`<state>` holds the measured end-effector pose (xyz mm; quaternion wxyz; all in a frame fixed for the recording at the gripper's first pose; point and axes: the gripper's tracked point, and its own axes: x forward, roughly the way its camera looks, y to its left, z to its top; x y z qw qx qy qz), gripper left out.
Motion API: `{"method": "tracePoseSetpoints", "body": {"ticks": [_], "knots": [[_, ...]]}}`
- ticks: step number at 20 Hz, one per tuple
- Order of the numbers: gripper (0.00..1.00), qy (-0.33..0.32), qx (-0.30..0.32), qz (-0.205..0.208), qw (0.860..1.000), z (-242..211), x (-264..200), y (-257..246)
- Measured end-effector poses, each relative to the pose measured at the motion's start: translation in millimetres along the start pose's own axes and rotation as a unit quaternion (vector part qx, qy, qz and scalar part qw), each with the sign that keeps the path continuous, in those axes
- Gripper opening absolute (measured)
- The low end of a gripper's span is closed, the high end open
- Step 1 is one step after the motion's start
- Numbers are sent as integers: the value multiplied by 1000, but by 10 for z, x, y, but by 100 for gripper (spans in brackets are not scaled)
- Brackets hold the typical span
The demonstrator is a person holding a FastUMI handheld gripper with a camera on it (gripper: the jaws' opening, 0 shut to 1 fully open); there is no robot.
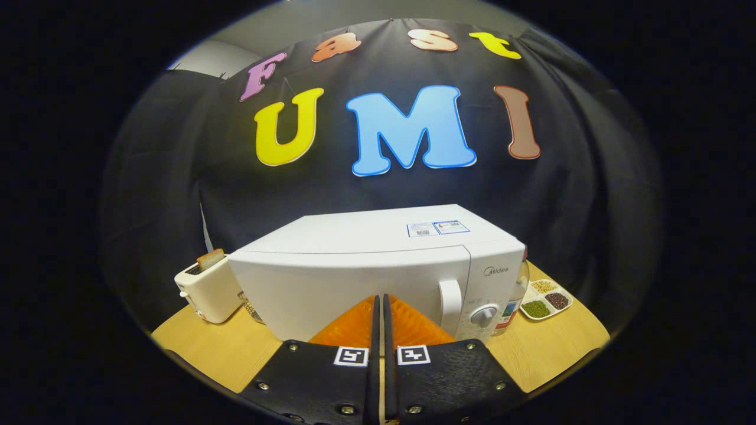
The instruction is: Open the microwave, put the food inside, and close the microwave door.
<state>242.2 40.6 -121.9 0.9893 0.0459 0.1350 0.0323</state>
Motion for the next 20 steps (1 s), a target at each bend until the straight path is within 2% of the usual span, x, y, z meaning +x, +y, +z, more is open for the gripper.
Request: {"method": "tracePoseSetpoints", "body": {"ticks": [10, 13, 15, 17, 18, 19, 20], "knots": [[4, -68, -39, -21, 997, 307, -1407, 112], [4, -73, -49, -9, 996, 271, -1771, 212], [8, -78, -48, -7, 996, 238, -2023, 243], [21, -87, -43, -2, 995, 223, -2241, 286], [41, -93, -43, -3, 995, 224, -2335, 300], [49, -99, -44, -3, 994, 229, -2410, 311], [66, -100, -46, -2, 994, 214, -2472, 319]]}}
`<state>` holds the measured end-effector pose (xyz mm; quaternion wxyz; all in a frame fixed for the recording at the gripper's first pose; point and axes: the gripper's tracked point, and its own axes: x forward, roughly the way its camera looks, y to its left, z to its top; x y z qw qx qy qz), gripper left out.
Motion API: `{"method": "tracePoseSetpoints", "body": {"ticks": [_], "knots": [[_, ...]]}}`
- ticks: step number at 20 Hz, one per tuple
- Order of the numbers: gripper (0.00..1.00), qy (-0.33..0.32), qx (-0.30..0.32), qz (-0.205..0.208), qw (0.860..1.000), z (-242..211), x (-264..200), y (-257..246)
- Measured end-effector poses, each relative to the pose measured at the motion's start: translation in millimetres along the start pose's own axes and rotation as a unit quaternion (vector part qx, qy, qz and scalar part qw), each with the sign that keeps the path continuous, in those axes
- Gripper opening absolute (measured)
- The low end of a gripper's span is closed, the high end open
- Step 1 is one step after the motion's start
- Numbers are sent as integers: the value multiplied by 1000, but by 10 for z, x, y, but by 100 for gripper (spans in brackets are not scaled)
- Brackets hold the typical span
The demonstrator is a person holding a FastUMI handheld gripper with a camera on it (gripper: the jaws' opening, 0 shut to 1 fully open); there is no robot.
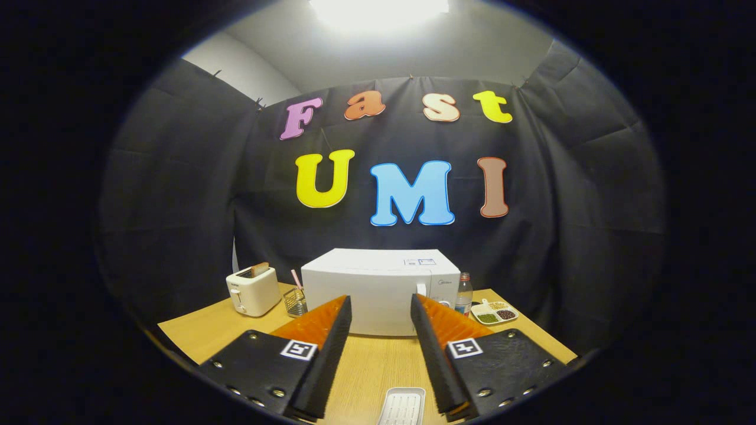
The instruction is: Open the microwave, put the food inside, and close the microwave door.
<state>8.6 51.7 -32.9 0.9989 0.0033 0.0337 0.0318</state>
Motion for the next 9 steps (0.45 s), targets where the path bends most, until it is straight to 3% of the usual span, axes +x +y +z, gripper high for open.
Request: {"method": "tracePoseSetpoints", "body": {"ticks": [1, 2, 9], "knots": [[77, 0, -2, -1, 1000, -4, -52, -8], [99, -3, -2, -7, 1000, 10, -75, -50], [97, -15, 8, -43, 999, 116, -80, -298]]}}
